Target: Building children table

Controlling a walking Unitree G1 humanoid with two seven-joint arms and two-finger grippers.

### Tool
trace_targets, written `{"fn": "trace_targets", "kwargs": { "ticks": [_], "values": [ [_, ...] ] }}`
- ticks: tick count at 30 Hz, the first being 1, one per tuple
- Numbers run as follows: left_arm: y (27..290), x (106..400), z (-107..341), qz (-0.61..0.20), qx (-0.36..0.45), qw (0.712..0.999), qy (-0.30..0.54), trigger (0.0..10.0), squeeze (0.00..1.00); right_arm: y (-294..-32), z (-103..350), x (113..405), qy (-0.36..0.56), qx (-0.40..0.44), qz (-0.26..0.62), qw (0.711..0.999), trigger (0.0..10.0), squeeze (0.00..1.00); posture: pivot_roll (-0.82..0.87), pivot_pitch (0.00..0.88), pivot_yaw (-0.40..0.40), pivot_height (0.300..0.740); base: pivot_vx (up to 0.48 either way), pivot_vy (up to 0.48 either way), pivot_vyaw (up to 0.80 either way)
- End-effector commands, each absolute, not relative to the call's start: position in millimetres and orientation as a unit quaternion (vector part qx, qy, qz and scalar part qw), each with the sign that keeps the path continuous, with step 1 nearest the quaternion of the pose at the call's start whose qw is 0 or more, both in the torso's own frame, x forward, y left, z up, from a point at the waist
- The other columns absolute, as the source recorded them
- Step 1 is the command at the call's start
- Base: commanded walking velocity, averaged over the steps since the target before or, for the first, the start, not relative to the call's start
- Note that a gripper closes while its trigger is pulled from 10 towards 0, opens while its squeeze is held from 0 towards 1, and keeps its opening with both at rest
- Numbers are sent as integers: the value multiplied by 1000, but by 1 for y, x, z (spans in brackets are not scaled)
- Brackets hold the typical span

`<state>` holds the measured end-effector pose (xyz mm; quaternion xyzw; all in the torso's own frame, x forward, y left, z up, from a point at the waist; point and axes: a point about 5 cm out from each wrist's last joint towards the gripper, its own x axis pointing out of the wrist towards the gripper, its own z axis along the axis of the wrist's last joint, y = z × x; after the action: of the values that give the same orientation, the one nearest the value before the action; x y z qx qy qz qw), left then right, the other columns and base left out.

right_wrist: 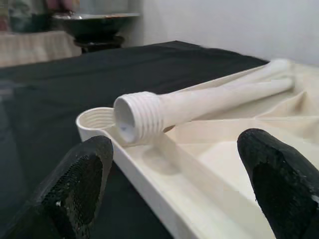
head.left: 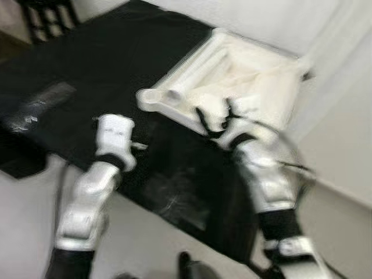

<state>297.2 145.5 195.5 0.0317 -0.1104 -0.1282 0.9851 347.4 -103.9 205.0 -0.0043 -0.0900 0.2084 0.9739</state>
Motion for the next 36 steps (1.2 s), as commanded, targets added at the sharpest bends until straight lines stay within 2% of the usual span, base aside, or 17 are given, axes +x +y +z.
{"fn": "trace_targets", "kwargs": {
  "ticks": [1, 8, 11, 31, 36],
  "values": [
    [143, 296, 190, -132, 38, 985, -101, 10000, 0, -113, 201, 348, -79, -6, 195, 978, 10000, 0, 47, 183, -70, 740, 0, 0, -800],
    [142, 296, 190, -132, 36, 986, -100, 10000, 0, -110, 201, 346, -84, -7, 199, 976, 10000, 0, 48, 183, -72, 740, 0, 0, -800],
    [142, 296, 190, -132, 39, 986, -97, 10000, 0, -111, 202, 346, -91, -3, 197, 976, 10000, 0, 47, 183, -72, 740, 0, 0, 0],
    [140, 297, 189, -137, 42, 985, -94, 10000, 0, -107, 197, 346, -78, -16, 204, 976, 10000, 0, 53, 177, -74, 740, 0, 477, 0],
    [140, 297, 190, -137, 47, 984, -100, 10000, 0, -106, 195, 346, -73, -23, 203, 976, 10000, 0, 54, 176, -75, 740, 0, 0, 0]
  ]
}}
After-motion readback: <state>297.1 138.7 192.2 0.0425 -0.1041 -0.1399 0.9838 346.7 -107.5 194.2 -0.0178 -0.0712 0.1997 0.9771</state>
